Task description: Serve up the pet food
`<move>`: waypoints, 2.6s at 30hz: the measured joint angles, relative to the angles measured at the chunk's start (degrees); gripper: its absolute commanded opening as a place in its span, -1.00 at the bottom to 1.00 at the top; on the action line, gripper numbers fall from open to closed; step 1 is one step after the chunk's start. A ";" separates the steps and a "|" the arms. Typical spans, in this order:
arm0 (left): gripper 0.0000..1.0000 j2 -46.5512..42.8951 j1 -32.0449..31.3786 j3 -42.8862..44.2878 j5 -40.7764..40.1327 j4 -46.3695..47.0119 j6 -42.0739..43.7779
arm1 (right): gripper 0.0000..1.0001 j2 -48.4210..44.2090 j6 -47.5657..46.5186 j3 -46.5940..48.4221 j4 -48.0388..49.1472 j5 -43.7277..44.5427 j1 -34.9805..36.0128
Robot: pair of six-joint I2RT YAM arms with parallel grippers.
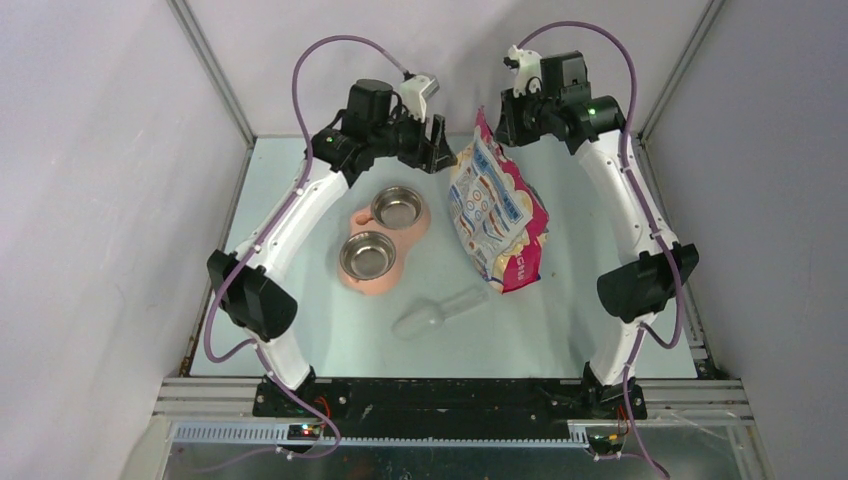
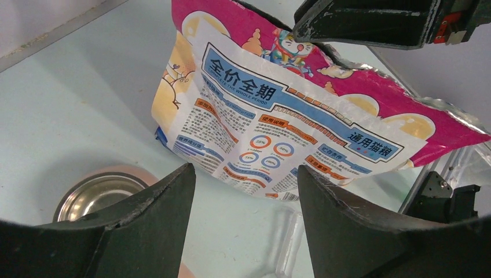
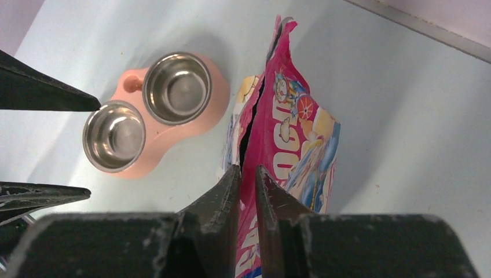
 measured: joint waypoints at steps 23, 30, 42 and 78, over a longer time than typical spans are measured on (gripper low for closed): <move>0.46 0.00 -1.66 0.00 0.26 -0.07 2.14 | -0.37 -21.31 -6.29 -17.84 -10.67 -3.74 -6.97; 0.47 0.00 -1.68 -0.02 0.20 -0.09 2.03 | -0.35 -23.96 -6.95 -18.99 -12.66 -9.38 -10.29; 0.47 0.00 -2.32 -0.02 0.20 -0.11 2.16 | -0.42 -25.97 -7.67 -22.05 -13.86 -15.98 -10.95; 0.34 6.01 -7.61 5.33 -7.37 8.31 -13.38 | -0.51 -14.78 -5.97 -16.20 -14.71 -7.82 -4.59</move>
